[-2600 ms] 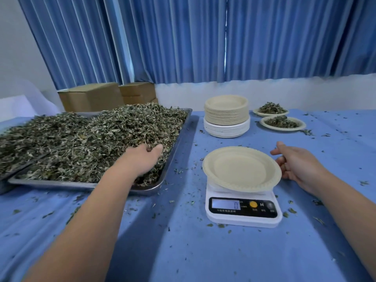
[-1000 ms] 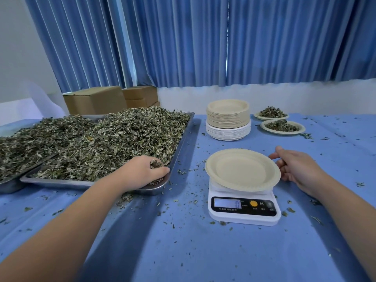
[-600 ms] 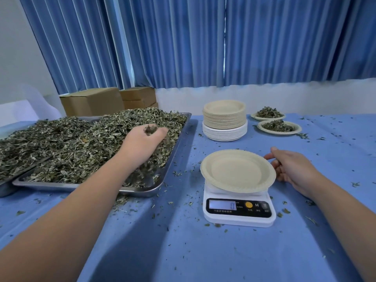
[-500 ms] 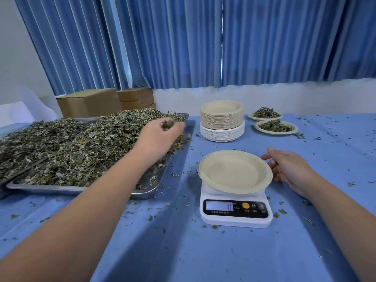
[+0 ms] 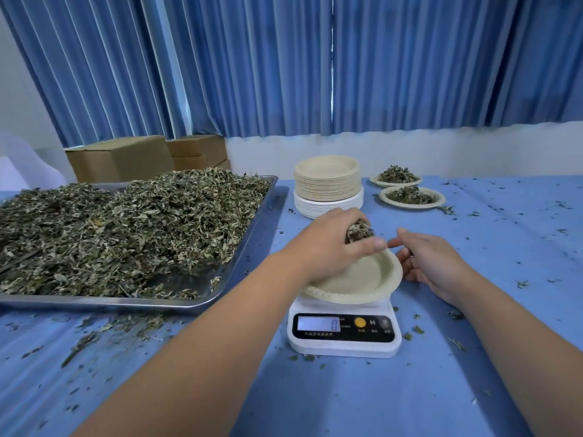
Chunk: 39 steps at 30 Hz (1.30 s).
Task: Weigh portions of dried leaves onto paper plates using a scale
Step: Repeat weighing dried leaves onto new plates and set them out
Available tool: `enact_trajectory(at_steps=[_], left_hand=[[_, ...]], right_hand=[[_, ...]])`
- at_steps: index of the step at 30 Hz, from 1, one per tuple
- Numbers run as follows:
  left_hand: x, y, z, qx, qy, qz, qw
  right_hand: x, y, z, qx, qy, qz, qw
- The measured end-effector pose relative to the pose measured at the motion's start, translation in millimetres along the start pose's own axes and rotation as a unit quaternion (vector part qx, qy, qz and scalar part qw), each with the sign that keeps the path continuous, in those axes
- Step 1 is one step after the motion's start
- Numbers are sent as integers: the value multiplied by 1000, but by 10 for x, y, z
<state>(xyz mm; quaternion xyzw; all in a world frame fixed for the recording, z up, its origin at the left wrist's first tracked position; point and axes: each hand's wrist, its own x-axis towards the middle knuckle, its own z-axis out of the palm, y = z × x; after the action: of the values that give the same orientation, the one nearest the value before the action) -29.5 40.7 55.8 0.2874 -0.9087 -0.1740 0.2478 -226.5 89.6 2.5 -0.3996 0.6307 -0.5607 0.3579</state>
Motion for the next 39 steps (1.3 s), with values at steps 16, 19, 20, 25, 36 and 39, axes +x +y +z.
enact_trajectory(at_steps=[16,19,20,25,36,39], left_hand=[[-414,-201,-300,-162,173,-109,965],[-496,-302,-279,-175,240,-178,938],[-522,-332,-267,-173,244,-192,935],[-617,-452,-321,40,131,-203,970],[-628,-603,-120,175,-83,-187,963],[-659,-641,-88,150,-41,-180,971]], right_hand=[[-4,-16,4,-6,-2,15,1000],[-5,-15,6,-8,-1,14,1000],[-5,-14,7,-8,1,14,1000],[-8,-11,0,0,-1,12,1000],[-6,11,-23,19,-4,12,1000],[-14,12,-26,20,-5,9,1000]])
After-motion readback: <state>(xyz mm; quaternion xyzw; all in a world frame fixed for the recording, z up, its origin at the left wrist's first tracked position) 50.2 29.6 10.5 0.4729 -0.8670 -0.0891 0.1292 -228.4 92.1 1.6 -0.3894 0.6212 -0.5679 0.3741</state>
